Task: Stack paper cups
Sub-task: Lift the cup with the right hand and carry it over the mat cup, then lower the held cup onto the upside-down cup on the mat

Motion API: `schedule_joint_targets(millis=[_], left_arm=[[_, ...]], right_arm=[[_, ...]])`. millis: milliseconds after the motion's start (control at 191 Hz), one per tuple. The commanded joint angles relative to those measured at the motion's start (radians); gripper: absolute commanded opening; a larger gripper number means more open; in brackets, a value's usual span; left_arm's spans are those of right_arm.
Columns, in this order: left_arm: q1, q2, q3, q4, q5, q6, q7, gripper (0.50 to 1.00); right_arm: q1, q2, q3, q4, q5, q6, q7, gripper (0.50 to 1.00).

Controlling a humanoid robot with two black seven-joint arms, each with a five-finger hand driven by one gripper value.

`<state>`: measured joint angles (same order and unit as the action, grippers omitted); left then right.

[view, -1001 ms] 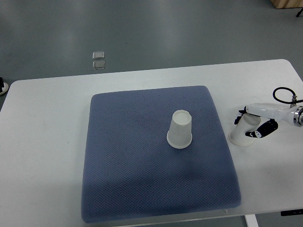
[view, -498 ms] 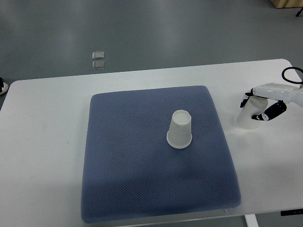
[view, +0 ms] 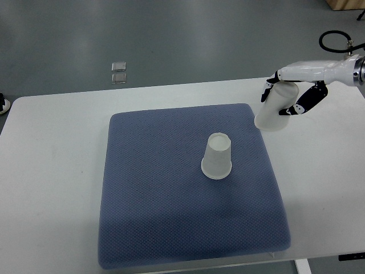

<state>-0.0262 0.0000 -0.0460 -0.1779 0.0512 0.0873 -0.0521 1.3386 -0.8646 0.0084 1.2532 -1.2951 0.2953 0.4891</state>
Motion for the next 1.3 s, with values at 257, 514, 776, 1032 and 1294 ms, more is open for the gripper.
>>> schedule_joint_targets(millis=[257, 514, 776, 1032, 1294], left_arm=[[0.000, 0.000, 0.000, 0.000, -0.001, -0.001, 0.000, 1.000], [0.000, 0.000, 0.000, 0.000, -0.001, 0.000, 0.000, 1.000], [0.000, 0.000, 0.000, 0.000, 0.001, 0.000, 0.000, 1.000], [0.000, 0.000, 0.000, 0.000, -0.001, 0.000, 0.000, 1.000], [0.000, 0.000, 0.000, 0.000, -0.001, 0.000, 0.000, 1.000]], right_arm=[[0.019, 0.078, 0.015, 0.048, 0.057, 0.044, 0.012, 0.601], [-0.007, 0.134, 0.015, 0.043, 0.063, 0.031, 0.003, 0.603], [-0.044, 0.173, 0.015, 0.009, 0.057, 0.015, 0.002, 0.603], [-0.065, 0.184, 0.015, 0.005, 0.051, 0.005, 0.000, 0.603], [-0.090, 0.184, 0.015, -0.006, 0.045, -0.015, 0.000, 0.603]])
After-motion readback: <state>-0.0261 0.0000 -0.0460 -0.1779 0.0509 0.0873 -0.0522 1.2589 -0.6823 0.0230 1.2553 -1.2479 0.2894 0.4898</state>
